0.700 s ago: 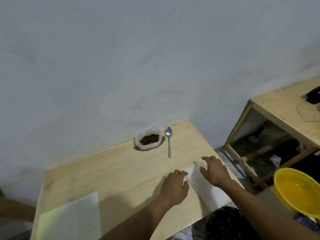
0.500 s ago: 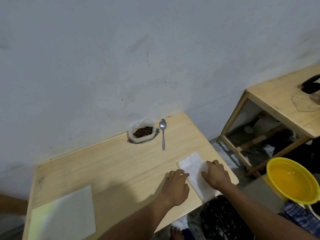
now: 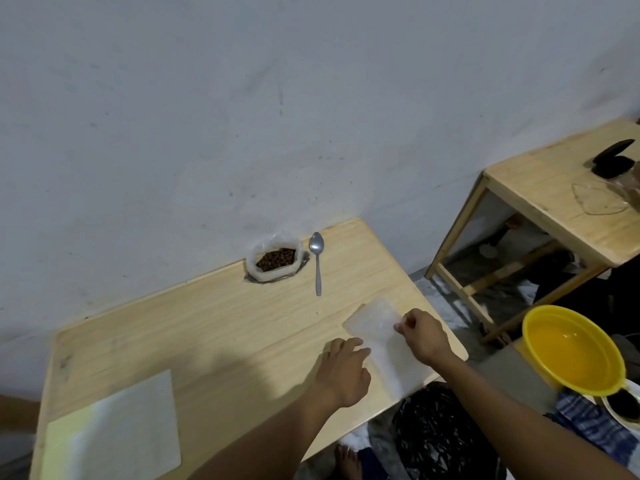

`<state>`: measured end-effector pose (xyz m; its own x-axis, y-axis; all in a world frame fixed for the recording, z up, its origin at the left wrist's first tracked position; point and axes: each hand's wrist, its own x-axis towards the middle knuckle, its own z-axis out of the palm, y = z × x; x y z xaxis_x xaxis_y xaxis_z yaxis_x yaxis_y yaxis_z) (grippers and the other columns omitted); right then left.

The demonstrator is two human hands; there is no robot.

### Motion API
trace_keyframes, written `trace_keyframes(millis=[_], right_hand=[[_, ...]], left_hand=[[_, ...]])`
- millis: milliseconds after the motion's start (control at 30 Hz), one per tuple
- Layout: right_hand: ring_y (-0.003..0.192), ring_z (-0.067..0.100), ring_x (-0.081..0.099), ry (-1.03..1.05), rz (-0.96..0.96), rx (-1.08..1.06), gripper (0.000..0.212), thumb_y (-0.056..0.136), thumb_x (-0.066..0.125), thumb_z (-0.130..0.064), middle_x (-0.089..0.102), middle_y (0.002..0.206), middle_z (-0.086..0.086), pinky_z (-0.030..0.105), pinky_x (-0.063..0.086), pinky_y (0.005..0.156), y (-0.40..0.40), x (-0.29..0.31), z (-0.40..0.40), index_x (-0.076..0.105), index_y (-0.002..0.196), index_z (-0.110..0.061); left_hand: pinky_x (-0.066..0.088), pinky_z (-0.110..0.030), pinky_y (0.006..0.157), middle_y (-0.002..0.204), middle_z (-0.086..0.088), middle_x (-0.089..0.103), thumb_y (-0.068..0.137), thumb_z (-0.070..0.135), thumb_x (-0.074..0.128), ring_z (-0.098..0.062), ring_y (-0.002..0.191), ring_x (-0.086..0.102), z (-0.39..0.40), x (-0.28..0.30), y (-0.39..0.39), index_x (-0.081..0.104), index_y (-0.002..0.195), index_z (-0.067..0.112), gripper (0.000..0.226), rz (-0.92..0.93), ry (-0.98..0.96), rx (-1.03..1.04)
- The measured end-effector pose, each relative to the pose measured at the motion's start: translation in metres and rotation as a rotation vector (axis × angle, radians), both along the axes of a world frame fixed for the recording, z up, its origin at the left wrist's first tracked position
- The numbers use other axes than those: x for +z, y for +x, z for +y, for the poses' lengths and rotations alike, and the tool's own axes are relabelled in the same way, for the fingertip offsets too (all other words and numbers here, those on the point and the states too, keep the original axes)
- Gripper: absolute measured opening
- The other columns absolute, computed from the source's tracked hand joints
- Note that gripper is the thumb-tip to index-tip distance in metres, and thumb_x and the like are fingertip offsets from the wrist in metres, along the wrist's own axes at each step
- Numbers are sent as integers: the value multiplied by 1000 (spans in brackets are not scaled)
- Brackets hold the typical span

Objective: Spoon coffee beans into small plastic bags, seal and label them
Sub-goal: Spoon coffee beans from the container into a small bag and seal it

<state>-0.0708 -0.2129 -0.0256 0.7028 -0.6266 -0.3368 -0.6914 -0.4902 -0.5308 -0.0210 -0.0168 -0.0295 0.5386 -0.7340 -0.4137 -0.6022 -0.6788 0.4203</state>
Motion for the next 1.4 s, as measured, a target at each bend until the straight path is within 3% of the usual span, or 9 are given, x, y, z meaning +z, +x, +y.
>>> trace_keyframes(millis=[233,333,433,533,667,867,1067,1233,1400], right_hand=[[101,28,64,-41,-70,56,30,100,51,-32,71,111,7,39,52,85,-4,8,1,69,122,-21],[105,21,60,-22,-193,91,30,97,54,-35,64,116,5,33,49,89,-6,19,10,70,119,-24],[97,6,63,175,-313,159,19,97,57,-28,70,107,-10,28,49,88,-5,38,24,73,107,-28],[93,-1,65,291,-412,220,18,97,59,-21,73,101,-16,25,51,87,4,58,42,74,101,-29],[99,4,66,335,-499,355,18,95,61,-16,72,105,-14,31,55,84,25,75,70,74,103,-27],[124,4,54,401,-560,577,32,92,60,-15,62,129,-18,25,49,94,56,99,117,66,119,-30],[104,15,65,665,-568,477,31,95,55,-44,72,106,0,33,51,89,83,127,162,67,103,-17],[92,8,64,729,-514,505,21,93,64,-33,70,98,-4,26,50,81,94,130,179,66,102,-14],[82,10,65,638,-509,482,15,94,64,-28,71,85,-3,34,55,80,99,128,186,71,91,-15]], left_hand=[[21,-38,118,159,5,29,98,32,43,-24,144,22,1,3,7,38,149,23,52,102,-64,49],[23,-29,117,155,1,38,99,29,47,-19,143,32,2,9,11,41,148,20,50,190,-184,154],[41,-25,96,135,2,55,100,31,49,-16,120,53,2,27,14,53,134,23,35,393,-400,567],[53,-33,82,117,-10,63,100,40,51,-24,99,64,6,51,30,56,118,15,32,873,-723,1086],[59,-41,81,116,-16,63,97,39,58,-35,99,70,35,88,60,53,116,4,40,1175,-1021,1297],[56,-43,91,114,-16,71,98,21,58,-34,106,69,89,133,77,63,117,4,25,1121,-1146,1193],[58,-38,86,104,-16,73,94,8,61,-26,102,71,118,146,77,67,90,4,8,828,-1142,1098],[57,-41,93,111,-21,67,92,10,66,-28,107,68,135,142,79,69,79,8,13,667,-1141,1084],[56,-40,94,97,-2,70,93,15,62,-9,86,72,146,137,78,66,83,10,11,522,-1042,1070]])
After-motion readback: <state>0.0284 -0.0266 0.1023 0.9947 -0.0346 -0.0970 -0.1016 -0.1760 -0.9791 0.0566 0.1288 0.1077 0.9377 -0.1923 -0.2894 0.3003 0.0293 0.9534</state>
